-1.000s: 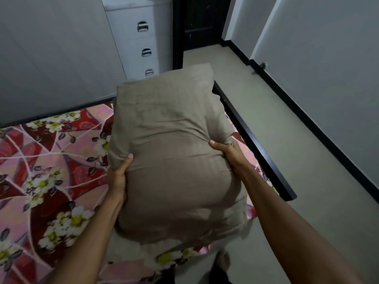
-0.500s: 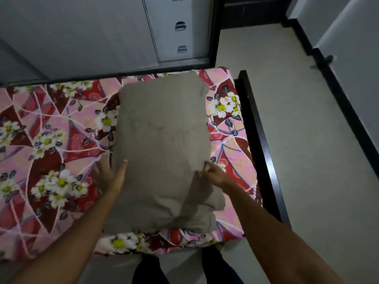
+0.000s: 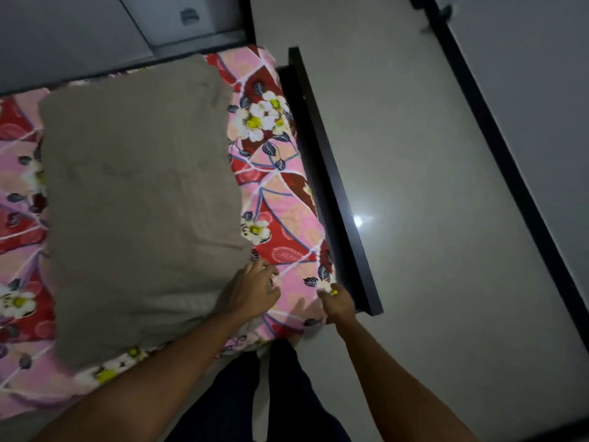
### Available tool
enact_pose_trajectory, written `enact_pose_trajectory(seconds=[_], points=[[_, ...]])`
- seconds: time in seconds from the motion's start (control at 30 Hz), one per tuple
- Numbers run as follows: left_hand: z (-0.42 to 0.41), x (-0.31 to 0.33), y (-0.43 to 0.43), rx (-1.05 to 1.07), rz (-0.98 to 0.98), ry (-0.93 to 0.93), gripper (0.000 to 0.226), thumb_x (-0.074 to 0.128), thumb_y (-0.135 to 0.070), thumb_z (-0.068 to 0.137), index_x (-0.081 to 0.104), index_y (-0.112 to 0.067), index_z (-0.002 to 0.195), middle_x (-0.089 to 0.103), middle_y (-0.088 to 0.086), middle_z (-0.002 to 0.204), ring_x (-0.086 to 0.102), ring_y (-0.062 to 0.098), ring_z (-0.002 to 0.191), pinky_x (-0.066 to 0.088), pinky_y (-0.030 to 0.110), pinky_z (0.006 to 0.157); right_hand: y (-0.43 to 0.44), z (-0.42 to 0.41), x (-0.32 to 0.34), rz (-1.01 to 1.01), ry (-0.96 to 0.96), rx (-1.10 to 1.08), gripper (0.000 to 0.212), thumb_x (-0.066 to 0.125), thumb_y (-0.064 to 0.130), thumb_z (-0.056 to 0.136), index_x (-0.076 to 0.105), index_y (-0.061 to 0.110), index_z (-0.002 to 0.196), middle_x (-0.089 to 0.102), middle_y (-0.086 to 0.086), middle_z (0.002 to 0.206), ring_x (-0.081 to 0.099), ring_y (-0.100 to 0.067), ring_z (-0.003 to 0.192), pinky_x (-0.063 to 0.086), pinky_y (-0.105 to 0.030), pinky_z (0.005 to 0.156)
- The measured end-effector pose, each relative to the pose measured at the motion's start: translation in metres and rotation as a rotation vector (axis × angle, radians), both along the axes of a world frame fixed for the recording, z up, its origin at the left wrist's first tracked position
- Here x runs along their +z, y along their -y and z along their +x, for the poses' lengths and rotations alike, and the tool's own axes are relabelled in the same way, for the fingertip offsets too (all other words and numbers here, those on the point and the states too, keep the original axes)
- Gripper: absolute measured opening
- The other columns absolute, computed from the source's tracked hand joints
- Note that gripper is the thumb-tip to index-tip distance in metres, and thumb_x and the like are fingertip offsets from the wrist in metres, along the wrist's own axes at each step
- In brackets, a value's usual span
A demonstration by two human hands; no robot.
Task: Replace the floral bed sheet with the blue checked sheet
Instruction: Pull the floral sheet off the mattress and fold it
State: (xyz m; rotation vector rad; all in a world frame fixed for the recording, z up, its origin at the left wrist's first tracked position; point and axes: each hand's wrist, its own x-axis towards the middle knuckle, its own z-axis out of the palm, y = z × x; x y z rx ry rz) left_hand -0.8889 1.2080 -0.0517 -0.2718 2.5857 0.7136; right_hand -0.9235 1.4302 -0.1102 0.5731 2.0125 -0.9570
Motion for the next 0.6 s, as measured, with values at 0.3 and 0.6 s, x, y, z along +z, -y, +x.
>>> enact_pose_trajectory(seconds=[0.3,0.6], points=[[-0.009,-0.092,-0.034,-0.237,-0.030,0.140,0.071,0.071,-0.030,0.082,0.041,-0.017,0.146,0.037,0.010,0.149,0.038,0.033,0.131,0.039,0.041,0.106,-0.034,0.006,-0.087,0.083,0.017,-0.046,0.054,0.059,0.055,0.086,0.067,0.008,0.111,0.067,-0.017,0.109,0.064,-0.035,0.098,0.049,-0.034,0.077],[-0.001,-0.101,-0.048,-0.099,-0.030,0.061,0.068,0.078,-0.028,0.077,0.048,-0.020,0.138,0.039,0.007,0.140,0.037,0.029,0.125,0.039,0.041,0.102,-0.028,0.026,-0.094,0.136,-0.264,-0.272,0.026,0.059,0.031,0.094,0.048,0.025,0.071,0.059,-0.007,0.094,0.064,-0.027,0.081,0.057,-0.047,0.073]])
